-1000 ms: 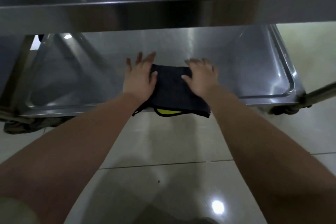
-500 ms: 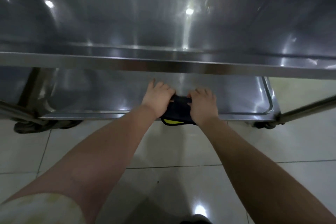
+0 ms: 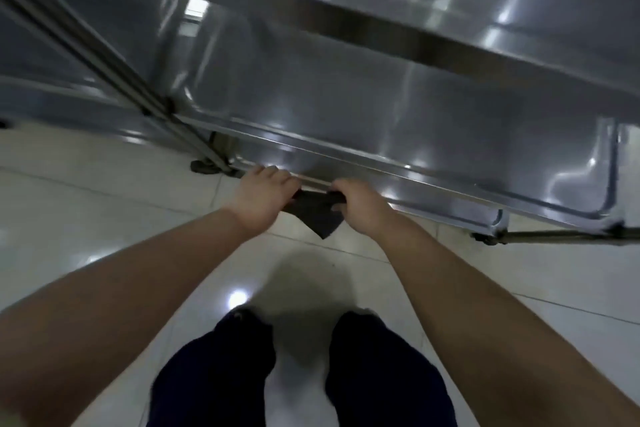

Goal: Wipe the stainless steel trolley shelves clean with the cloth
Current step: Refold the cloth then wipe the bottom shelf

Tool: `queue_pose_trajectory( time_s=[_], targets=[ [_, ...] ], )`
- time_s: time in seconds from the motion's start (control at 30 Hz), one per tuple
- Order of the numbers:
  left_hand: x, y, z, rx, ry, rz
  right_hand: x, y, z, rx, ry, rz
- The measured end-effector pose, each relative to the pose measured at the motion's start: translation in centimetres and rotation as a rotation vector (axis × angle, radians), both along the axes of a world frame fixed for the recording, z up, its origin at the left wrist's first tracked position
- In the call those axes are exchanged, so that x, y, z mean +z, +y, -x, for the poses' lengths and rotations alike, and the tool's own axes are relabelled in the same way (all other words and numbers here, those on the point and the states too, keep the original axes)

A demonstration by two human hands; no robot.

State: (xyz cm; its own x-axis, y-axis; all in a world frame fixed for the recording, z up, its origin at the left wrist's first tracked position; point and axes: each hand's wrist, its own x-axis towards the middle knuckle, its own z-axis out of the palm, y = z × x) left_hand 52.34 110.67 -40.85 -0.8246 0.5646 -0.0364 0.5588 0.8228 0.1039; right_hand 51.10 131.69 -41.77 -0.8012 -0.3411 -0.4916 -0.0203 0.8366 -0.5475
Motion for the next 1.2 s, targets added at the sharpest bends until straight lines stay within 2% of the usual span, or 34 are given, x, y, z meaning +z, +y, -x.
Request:
queue_pose_trajectory(
  time_s=[0.13, 0.23, 0.4, 0.5, 0.63, 0.77, 0.97, 1.1, 1.2],
  targets=[
    [12.8, -5.7, -2.2, 0.126, -0.094, -0.126, 12.6, -4.4, -0.2, 0.089, 0.074, 0.1],
    [24.4, -8.6, -3.9, 0.228, -0.058, -0.222, 24.1, -6.5, -0.3, 0.144, 0.173, 0.191],
    [45.1, -11.6, -4.8, 0.469, 0.17, -0.291, 44.8, -10.3, 1.7, 0.211, 0.41, 0.366],
    [56.3, -13.9, -5.1, 0.525, 0.315, -0.317, 56.1, -13.5, 3.1, 0.28, 0.589, 0.402],
    [69.4, -18.5, -5.6, 0.579, 0.493, -0.284, 69.2, -19.2, 4.0, 0.348, 0.841, 0.45],
    [81.5, -24.0, -7.0, 0.617, 0.675, -0.277, 80.5, -26.4, 3.8, 0.307, 1.106, 0.541],
    [94.6, -33.1, -10.8, 0.694, 0.959, -0.308, 93.8, -37.9, 0.0, 0.201, 1.325, 0.775],
    [99.0, -38.4, -12.9, 0.721, 1.122, -0.32, 98.9, -44.6, -1.6, 0.21, 1.359, 0.838],
    [100.1, -42.9, -13.4, 0.735, 1.163, -0.257, 100.8, -49.0, -1.3, 0.243, 1.396, 0.827]
  ],
)
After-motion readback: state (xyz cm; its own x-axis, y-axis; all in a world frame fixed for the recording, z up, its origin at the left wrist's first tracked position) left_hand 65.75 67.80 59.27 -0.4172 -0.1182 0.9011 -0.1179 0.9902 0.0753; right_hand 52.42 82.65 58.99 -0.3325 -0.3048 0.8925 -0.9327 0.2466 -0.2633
